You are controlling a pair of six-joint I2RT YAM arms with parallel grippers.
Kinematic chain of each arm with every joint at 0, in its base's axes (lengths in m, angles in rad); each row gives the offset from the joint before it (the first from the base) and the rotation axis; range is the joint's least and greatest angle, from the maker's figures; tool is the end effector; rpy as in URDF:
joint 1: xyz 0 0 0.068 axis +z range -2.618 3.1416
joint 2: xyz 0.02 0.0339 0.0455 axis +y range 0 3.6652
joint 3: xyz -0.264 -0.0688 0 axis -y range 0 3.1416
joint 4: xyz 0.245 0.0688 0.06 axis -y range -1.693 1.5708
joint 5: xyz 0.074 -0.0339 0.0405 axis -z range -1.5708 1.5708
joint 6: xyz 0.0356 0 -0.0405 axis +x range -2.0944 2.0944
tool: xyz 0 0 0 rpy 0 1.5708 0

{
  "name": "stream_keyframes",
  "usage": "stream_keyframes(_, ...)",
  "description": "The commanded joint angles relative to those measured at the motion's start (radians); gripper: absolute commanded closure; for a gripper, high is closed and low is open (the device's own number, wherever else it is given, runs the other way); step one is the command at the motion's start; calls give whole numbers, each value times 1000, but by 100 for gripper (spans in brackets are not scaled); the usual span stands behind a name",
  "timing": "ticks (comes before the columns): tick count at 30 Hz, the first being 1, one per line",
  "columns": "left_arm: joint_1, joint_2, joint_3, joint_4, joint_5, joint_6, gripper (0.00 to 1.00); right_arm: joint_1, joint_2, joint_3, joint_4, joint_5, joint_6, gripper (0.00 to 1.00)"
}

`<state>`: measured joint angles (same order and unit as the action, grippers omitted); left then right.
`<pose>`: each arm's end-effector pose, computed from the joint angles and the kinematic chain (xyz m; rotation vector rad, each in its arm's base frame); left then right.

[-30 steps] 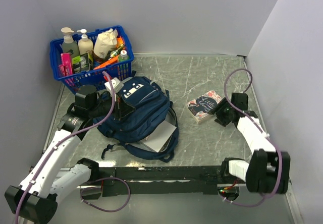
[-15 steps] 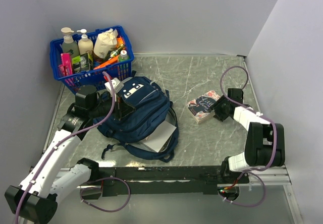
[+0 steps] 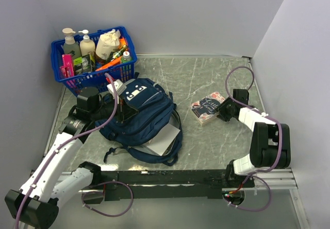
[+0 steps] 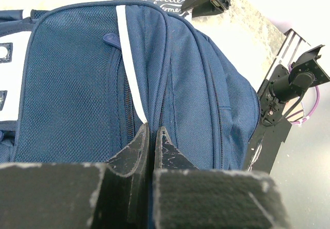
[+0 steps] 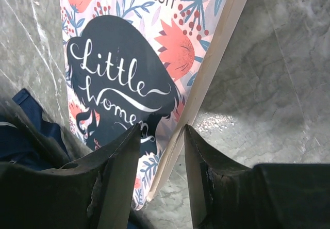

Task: Pack the student bag
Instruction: Pick up the book from the center of the board.

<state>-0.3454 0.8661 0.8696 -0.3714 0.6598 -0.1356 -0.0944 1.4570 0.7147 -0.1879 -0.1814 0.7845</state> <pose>0.1705 -0.0845 0.3387 0.6508 1.8654 -0.9540 0.2757 -0.0196 0.1670 1.0163 2.3428 0.5049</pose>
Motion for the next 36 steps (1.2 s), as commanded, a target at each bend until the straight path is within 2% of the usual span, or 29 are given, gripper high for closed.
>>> stream_keyframes(1, 0, -33, 32, 157, 93, -16, 99, -5, -40, 58, 27, -15, 6, 54)
stream_keyframes(23, 0, -29, 20, 173, 113, -36, 99, -4, -63, 51, 91, -66, 39, 56)
stream_keyframes(27, -1, -32, 16, 175, 115, -41, 99, -4, -38, 12, 149, -90, 51, 66)
stream_keyframes(30, 0, -35, 16, 169, 115, -41, 99, -4, -35, -1, 183, -98, 55, 91)
stream_keyframes(31, 0, -35, 16, 167, 115, -39, 99, -4, -38, -6, 220, -99, 56, 94)
stream_keyframes(33, 0, -35, 16, 166, 115, -39, 99, -4, -41, -11, 237, -107, 59, 100)
stream_keyframes(36, 0, -36, 14, 169, 115, -42, 99, -1, -46, -3, 261, -113, 53, 100)
